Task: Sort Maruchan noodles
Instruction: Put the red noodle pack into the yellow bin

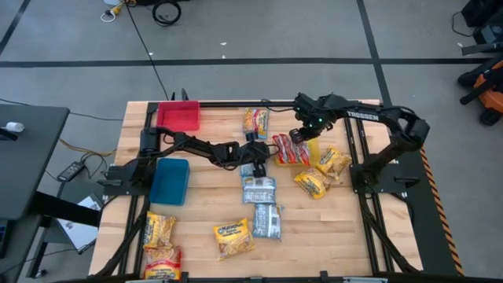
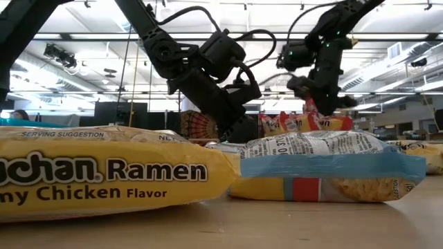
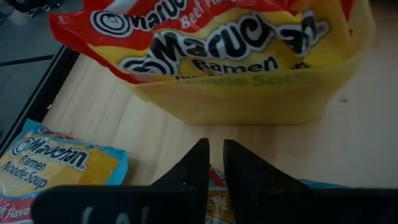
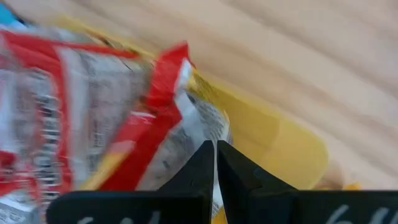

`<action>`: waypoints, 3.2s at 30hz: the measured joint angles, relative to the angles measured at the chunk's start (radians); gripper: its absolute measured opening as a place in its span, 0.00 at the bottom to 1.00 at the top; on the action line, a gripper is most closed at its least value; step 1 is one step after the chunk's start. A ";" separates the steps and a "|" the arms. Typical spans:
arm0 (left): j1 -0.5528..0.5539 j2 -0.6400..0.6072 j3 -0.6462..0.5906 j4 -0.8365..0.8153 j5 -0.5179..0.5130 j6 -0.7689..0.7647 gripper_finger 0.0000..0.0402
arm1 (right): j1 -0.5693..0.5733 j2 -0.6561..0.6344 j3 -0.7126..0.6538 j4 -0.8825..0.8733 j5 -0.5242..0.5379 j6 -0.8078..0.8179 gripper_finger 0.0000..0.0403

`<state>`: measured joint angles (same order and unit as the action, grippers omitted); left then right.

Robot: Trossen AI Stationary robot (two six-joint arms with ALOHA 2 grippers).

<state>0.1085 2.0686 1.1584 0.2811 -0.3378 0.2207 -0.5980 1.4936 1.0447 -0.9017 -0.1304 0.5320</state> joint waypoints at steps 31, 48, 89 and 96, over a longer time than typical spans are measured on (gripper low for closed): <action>-0.001 0.000 0.000 -0.003 0.000 -0.001 0.13 | 0.054 0.025 -0.001 0.051 -0.022 0.025 0.02; -0.101 -0.031 0.000 -0.002 -0.045 -0.026 0.13 | 0.167 0.024 -0.008 -0.004 0.015 0.089 0.02; -0.060 0.073 0.082 0.081 0.006 -0.057 0.13 | 0.370 -0.167 -0.251 -0.098 0.089 -0.633 0.04; -0.067 0.142 0.187 -0.005 0.001 -0.056 0.13 | 0.370 -0.150 -0.248 0.061 0.078 -0.593 0.02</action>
<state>0.0413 2.2101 1.3453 0.2759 -0.3365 0.1651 -0.2283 1.3440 0.7971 -0.8405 -0.0521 -0.0612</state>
